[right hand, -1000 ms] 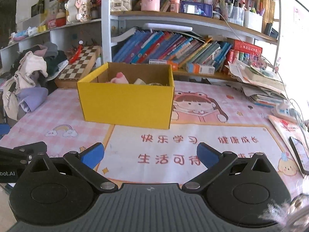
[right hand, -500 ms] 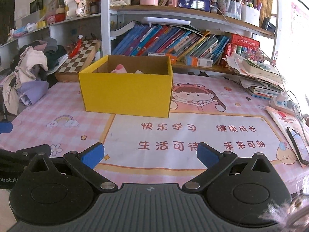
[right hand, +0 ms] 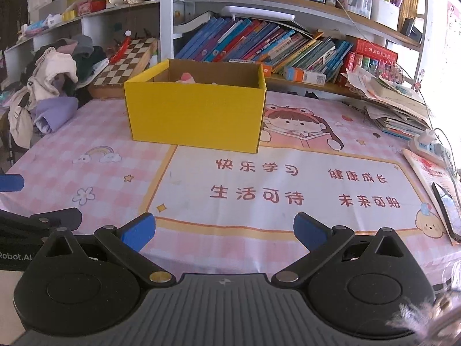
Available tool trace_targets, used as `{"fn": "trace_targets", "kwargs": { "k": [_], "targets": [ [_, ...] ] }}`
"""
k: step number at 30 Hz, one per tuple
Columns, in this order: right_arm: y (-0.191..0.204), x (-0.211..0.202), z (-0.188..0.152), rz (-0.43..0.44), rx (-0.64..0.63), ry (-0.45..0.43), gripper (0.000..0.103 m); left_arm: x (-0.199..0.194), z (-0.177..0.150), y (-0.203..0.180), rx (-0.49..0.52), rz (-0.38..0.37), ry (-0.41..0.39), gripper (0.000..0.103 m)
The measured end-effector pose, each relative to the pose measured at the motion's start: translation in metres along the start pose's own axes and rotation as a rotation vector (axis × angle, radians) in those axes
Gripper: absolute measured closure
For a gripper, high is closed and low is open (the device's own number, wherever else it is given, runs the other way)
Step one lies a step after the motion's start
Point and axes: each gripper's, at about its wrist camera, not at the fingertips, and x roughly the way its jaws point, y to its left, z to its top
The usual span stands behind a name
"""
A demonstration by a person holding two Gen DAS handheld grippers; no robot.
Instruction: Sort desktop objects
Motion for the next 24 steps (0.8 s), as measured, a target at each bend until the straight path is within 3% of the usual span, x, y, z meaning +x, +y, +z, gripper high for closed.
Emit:
{"fn": "trace_targets", "kwargs": {
  "k": [24],
  "targets": [
    [0.0002, 0.005, -0.0076, -0.01, -0.004, 0.07, 0.0, 0.0064, -0.0049, -0.0033, -0.003, -0.023, 0.041, 0.002]
  ]
}}
